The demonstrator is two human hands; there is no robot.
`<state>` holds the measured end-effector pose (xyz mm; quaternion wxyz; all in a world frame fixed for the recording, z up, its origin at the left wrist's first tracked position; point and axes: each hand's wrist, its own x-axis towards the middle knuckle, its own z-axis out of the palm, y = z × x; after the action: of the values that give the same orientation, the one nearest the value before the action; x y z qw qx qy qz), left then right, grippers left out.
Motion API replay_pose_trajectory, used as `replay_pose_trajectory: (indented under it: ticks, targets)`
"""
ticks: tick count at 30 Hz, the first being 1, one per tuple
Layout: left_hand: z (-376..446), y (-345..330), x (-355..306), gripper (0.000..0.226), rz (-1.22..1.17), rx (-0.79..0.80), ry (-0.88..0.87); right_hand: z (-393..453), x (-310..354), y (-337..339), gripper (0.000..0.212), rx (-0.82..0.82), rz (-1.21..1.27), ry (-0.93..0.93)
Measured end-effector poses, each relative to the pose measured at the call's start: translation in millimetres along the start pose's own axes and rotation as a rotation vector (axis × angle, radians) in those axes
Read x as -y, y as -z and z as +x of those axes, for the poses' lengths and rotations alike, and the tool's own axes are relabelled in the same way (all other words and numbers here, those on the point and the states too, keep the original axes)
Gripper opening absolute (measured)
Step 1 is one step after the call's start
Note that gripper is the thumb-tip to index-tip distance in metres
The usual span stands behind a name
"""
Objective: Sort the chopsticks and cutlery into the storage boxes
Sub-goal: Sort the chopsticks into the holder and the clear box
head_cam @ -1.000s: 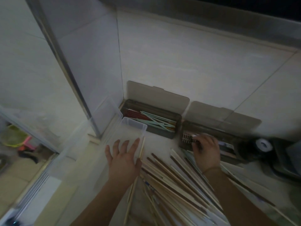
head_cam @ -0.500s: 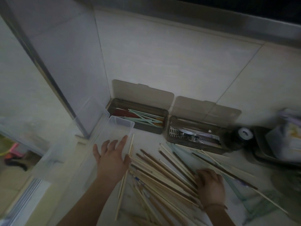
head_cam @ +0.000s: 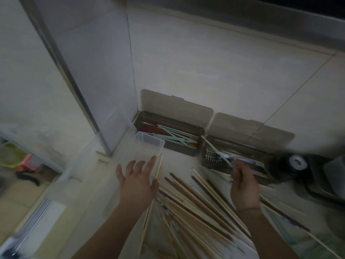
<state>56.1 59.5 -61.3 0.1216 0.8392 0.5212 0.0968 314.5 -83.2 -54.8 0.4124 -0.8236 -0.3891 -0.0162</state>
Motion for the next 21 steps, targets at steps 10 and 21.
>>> replay_pose_trajectory:
  ticks: [10,21]
  targets:
    - [0.9,1.3,0.2,0.07,0.033,0.03,0.028,84.4,66.5,-93.0,0.021,0.356,-0.216,0.183]
    - [1.0,1.0,-0.1,0.071,0.027,0.025,0.017,60.0,39.5,-63.1,0.012,0.276,-0.181,0.325]
